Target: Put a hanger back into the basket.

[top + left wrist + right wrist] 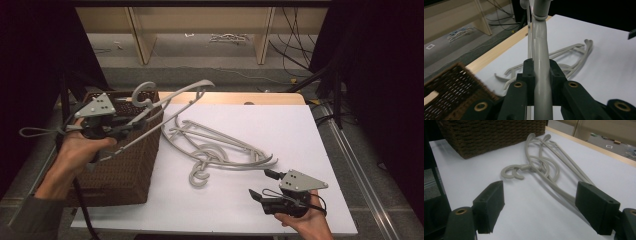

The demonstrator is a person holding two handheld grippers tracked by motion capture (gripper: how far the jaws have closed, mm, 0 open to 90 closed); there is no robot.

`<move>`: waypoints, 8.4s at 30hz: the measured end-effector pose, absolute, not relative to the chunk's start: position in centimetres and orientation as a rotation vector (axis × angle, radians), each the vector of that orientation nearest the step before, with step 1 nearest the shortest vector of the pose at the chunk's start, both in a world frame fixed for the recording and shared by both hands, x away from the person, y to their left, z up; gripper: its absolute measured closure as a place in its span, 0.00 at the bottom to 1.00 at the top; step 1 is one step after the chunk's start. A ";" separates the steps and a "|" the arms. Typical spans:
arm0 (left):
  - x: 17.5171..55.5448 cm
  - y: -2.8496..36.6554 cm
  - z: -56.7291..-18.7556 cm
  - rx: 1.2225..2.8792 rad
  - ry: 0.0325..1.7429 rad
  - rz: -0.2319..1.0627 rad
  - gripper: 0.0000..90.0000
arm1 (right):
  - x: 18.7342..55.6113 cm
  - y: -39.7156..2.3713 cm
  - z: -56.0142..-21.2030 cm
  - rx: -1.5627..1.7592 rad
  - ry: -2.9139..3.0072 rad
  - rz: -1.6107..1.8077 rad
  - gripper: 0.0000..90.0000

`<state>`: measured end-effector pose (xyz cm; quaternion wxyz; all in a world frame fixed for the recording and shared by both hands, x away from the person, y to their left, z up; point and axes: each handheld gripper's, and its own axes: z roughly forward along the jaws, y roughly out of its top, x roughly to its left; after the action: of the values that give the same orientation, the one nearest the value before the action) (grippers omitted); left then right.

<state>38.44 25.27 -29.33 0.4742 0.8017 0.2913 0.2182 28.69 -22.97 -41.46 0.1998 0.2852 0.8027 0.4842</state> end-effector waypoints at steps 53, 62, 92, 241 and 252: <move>42.9 37.4 -34.2 2.190 0.990 0.535 0.88 | 28.9 -22.2 -42.8 0.750 2.339 1.315 0.26; 42.5 37.0 -35.3 2.159 1.025 0.430 0.87 | 29.0 -22.2 -42.9 0.751 2.335 1.314 0.27; 42.8 37.2 -40.5 2.284 1.194 0.367 0.87 | 29.0 -22.3 -43.0 0.751 2.352 1.307 0.27; 28.9 16.1 -44.2 1.758 0.652 0.492 0.18 | 42.4 -13.4 -47.9 0.468 2.607 0.776 0.71; 28.9 15.8 -44.5 1.786 0.626 0.497 0.18 | 42.6 -13.5 -47.6 0.391 2.617 0.704 0.83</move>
<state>28.91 15.78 -44.46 0.5583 0.7573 0.2656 0.2105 42.61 -13.48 -47.64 0.2006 0.1398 0.9363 0.2521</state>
